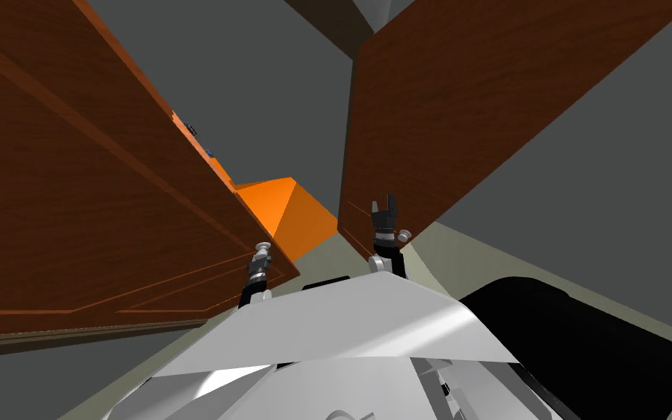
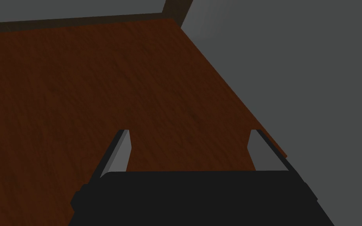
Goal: Pull the door open
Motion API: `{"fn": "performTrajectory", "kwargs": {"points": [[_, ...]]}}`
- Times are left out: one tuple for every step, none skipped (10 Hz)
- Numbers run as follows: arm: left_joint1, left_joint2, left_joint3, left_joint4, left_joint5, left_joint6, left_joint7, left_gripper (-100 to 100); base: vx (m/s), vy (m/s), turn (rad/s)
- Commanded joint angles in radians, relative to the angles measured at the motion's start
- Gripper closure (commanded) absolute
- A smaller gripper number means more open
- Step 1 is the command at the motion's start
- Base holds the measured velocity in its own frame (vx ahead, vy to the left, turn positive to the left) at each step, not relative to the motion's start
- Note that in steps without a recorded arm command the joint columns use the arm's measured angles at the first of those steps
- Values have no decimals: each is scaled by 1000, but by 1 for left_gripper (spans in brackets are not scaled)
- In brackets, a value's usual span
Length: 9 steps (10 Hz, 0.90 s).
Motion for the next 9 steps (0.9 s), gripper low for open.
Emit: {"fn": "performTrajectory", "kwargs": {"points": [[10,12,-23,-1,-8,-10,27,100,-185,19,-108],[17,24,-38,-4,-13,-17,46,100,-182,29,-158],[24,37,-53,-8,-18,-23,66,100,-215,35,-144],[31,51,-69,-11,-23,-30,86,100,-223,39,-129],[38,64,-84,-14,-27,-37,105,100,-209,86,-133],[45,76,-98,-18,-32,-43,124,100,-210,80,-180],[50,87,-110,-20,-36,-49,140,100,-205,46,-139],[57,100,-125,-24,-41,-55,159,100,-204,34,-118],[54,91,-116,-19,-38,-48,145,100,-91,15,-31]]}}
